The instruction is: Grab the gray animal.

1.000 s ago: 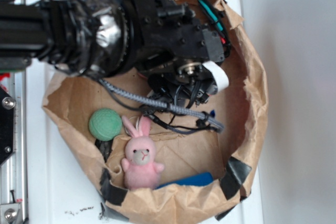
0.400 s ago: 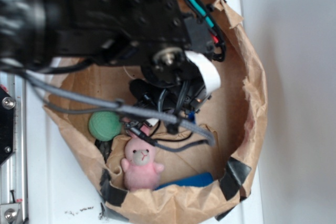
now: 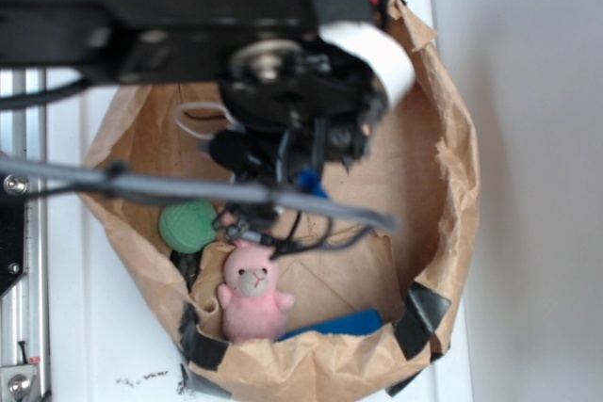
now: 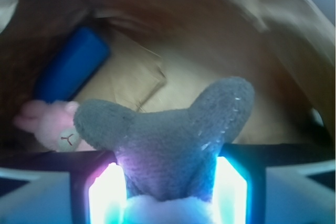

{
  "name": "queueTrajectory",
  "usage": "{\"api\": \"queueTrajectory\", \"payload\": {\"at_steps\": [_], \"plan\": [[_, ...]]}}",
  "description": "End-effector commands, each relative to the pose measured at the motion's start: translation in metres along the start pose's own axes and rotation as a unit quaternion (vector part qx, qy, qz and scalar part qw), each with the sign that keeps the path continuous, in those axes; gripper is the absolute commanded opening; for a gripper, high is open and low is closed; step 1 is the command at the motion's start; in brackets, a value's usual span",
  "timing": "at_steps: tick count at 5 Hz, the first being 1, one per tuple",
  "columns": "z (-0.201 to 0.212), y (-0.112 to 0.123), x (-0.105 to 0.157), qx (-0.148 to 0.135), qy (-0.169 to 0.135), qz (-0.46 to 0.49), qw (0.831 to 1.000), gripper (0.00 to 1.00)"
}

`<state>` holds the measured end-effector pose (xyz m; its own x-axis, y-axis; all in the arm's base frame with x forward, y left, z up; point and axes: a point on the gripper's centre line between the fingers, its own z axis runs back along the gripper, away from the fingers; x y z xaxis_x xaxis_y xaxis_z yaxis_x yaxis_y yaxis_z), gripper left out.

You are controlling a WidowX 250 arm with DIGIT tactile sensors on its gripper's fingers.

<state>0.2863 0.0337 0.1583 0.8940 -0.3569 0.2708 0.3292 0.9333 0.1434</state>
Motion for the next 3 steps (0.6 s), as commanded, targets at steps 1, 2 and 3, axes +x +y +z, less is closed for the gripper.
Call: {"api": "queueTrajectory", "payload": {"at_steps": [1,2,3], "plan": [[0.0285,-0.01,0.0203,-0.009,-0.021,0.148,0.989,0.0],[0.0263,-0.0081,0.0197,-0.02,-0.013,0.166,0.986,0.0],[0.0283,-0.0079,0.0173,-0.017,-0.016,0.158,0.987,0.0]]}}
